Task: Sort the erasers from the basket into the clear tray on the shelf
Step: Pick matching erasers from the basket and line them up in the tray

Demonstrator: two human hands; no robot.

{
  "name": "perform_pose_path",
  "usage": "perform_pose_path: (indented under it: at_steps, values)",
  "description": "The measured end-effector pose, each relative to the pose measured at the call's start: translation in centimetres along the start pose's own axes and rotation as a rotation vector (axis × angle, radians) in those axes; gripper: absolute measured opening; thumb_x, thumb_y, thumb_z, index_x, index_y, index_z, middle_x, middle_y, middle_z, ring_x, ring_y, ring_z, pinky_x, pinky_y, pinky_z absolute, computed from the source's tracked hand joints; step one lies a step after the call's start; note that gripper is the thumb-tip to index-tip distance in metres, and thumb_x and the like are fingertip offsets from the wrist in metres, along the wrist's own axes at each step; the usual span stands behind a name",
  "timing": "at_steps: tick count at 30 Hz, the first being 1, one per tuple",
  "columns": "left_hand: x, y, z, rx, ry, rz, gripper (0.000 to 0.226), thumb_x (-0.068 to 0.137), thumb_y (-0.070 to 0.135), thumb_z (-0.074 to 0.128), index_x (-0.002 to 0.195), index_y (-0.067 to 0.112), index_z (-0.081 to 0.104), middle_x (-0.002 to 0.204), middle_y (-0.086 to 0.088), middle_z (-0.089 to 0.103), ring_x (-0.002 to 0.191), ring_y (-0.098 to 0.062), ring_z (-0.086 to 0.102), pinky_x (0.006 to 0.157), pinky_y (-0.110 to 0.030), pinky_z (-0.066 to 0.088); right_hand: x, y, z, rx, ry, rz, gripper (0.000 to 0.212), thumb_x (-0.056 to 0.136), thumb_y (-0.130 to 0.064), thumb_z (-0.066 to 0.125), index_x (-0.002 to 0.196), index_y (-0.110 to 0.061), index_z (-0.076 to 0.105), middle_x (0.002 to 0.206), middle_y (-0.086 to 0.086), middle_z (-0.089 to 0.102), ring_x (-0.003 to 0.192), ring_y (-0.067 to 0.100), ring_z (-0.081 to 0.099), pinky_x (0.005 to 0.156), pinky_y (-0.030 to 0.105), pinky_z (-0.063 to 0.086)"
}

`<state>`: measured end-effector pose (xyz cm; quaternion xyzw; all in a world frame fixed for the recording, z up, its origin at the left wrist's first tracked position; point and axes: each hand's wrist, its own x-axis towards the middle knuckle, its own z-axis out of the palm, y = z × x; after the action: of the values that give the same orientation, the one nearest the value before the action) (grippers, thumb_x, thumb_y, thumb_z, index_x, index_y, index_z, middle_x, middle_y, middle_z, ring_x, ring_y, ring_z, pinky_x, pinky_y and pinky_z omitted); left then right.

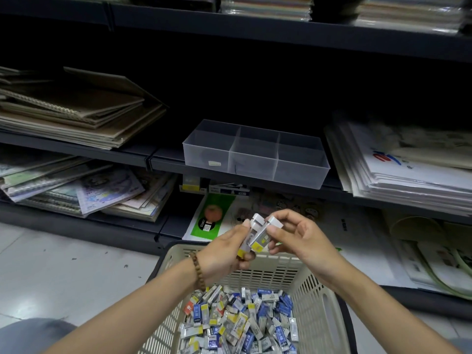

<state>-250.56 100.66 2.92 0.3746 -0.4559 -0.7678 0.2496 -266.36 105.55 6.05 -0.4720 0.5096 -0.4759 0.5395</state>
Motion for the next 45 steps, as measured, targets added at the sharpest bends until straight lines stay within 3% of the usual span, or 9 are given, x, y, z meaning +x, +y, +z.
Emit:
perform_pose_path:
  at_steps: [7, 11, 16, 24, 29, 34, 36, 39, 45]
  values:
    - [-0.5, 0.4, 0.1, 0.107, -0.105, 0.029, 0.042, 0.090, 0.029, 0.048, 0.124, 0.004, 0.045, 0.078, 0.004, 0.053, 0.056, -0.004, 0.044, 0.051, -0.015, 0.036, 0.4, 0.9, 0.1, 0.081, 0.059, 0.050, 0.037, 0.077, -0.010, 0.070, 0.112, -0.009, 0.060, 0.096, 0.007, 0.067, 0.066, 0.011, 0.066, 0.063, 0.019, 0.054]
    - [-0.9, 0.8, -0.4, 0.113, -0.109, -0.070, 0.027, 0.089, 0.029, 0.052, 0.104, 0.008, 0.042, 0.072, 0.002, 0.055, 0.048, -0.004, 0.045, 0.043, -0.014, 0.034, 0.6, 1.0, -0.1, 0.193, -0.094, 0.203, 0.040, 0.082, -0.011, 0.064, 0.121, -0.013, 0.058, 0.076, 0.001, 0.070, 0.063, 0.008, 0.063, 0.063, 0.018, 0.054]
    - [-0.7, 0.5, -0.1, 0.153, 0.068, 0.010, 0.038, 0.088, 0.037, 0.055, 0.115, 0.011, 0.052, 0.076, 0.002, 0.054, 0.045, -0.004, 0.043, 0.042, -0.015, 0.037, 0.9, 1.3, 0.4, 0.126, 0.076, 0.079, 0.039, 0.087, -0.007, 0.061, 0.125, -0.012, 0.056, 0.078, 0.000, 0.068, 0.063, 0.007, 0.061, 0.062, 0.017, 0.052]
    - [0.4, 1.0, -0.2, 0.362, 0.061, 0.191, 0.031, 0.092, 0.050, 0.030, 0.090, 0.020, 0.034, 0.060, 0.006, 0.031, 0.041, -0.003, 0.026, 0.039, -0.016, 0.025, 1.6, 0.4, 2.0, -0.066, 0.052, -0.049, 0.036, 0.095, -0.023, 0.049, 0.130, -0.028, 0.044, 0.089, 0.001, 0.065, 0.070, 0.004, 0.059, 0.069, 0.018, 0.049]
    - [1.6, 4.4, -2.9, 0.423, 0.099, 0.389, 0.049, 0.070, 0.069, 0.041, 0.086, 0.023, 0.039, 0.051, 0.013, 0.038, 0.040, -0.003, 0.032, 0.040, -0.017, 0.027, 5.0, -1.8, 2.8, 0.190, -0.001, -0.075, 0.030, 0.093, -0.012, 0.050, 0.122, -0.003, 0.052, 0.098, 0.012, 0.064, 0.076, 0.011, 0.060, 0.072, 0.019, 0.053]
    - [3.4, 9.9, -8.2, 0.628, 0.453, 0.751, 0.041, 0.083, 0.053, 0.038, 0.117, 0.032, 0.044, 0.103, 0.007, 0.052, 0.089, 0.004, 0.054, 0.079, -0.015, 0.044, 9.4, -5.3, 2.2, 0.182, 0.017, -0.154, 0.024, 0.094, -0.009, 0.049, 0.115, -0.001, 0.056, 0.093, 0.011, 0.067, 0.073, 0.009, 0.063, 0.070, 0.017, 0.054]
    - [4.4, 11.2, -11.0, 0.755, 0.555, 0.746, 0.057, 0.086, 0.049, 0.036, 0.139, 0.030, 0.030, 0.135, 0.006, 0.035, 0.122, 0.001, 0.035, 0.100, -0.016, 0.030, 11.1, -6.5, 1.8, 0.156, 0.020, -0.178, 0.025, 0.094, -0.008, 0.048, 0.117, 0.000, 0.055, 0.095, 0.011, 0.066, 0.073, 0.010, 0.063, 0.070, 0.017, 0.054]
    - [6.1, 11.3, -13.7, 0.765, 0.493, 0.561, 0.060, 0.089, 0.047, 0.033, 0.146, 0.031, 0.019, 0.154, 0.008, 0.011, 0.137, 0.000, 0.009, 0.109, -0.023, 0.015, 13.6, -7.8, 1.4, 0.071, 0.005, -0.188, 0.028, 0.094, -0.008, 0.050, 0.121, -0.002, 0.054, 0.103, 0.014, 0.066, 0.082, 0.014, 0.063, 0.074, 0.018, 0.055]
    - [6.8, 9.9, -13.5, 0.533, 0.445, 0.614, 0.029, 0.094, 0.031, 0.042, 0.121, 0.040, 0.038, 0.114, 0.027, 0.051, 0.098, 0.025, 0.049, 0.075, 0.003, 0.037, 18.5, -9.7, 2.6, -0.022, -0.037, -0.173, 0.029, 0.090, -0.005, 0.057, 0.119, -0.007, 0.055, 0.103, 0.012, 0.067, 0.085, 0.016, 0.067, 0.077, 0.020, 0.056]
